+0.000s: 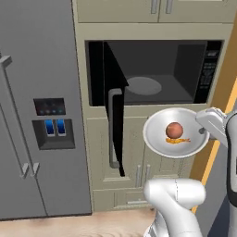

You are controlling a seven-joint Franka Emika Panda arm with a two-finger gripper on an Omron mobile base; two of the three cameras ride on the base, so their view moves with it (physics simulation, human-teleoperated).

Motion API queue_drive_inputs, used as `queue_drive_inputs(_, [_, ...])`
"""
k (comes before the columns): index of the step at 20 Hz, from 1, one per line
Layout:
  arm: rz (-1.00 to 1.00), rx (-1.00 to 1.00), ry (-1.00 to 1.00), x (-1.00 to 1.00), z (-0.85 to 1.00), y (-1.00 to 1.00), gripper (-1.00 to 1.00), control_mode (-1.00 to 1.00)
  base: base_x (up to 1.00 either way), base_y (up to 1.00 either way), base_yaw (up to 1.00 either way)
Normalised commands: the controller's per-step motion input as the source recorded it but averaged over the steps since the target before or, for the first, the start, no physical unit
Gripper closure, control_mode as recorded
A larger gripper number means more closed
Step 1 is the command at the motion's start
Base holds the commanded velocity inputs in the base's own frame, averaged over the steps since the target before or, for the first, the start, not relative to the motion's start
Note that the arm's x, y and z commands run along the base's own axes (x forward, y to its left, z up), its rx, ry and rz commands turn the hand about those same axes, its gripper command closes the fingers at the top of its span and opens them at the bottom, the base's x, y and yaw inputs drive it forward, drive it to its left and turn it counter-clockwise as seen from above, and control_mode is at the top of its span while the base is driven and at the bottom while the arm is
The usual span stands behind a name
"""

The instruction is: Place the bowl containing the onion and shrimp in the microwave. Close the microwave door and press the start button to microwave the meal.

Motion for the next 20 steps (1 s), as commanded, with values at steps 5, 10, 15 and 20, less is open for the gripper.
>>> queue_drive_inputs(5, [0.0, 0.0, 0.0, 0.0, 0.0, 0.0, 1.0, 1.0, 0.14, 0.0, -0.12])
queue_drive_inputs(10, [0.0, 0.0, 0.0, 0.0, 0.0, 0.0, 1.0, 1.0, 0.33, 0.0, -0.21])
queue_drive_inputs(15, [0.0, 0.0, 0.0, 0.0, 0.0, 0.0, 1.0, 1.0, 0.45, 0.0, -0.2])
queue_drive_inputs(20, [0.0, 0.0, 0.0, 0.0, 0.0, 0.0, 1.0, 1.0, 0.11, 0.02, -0.06])
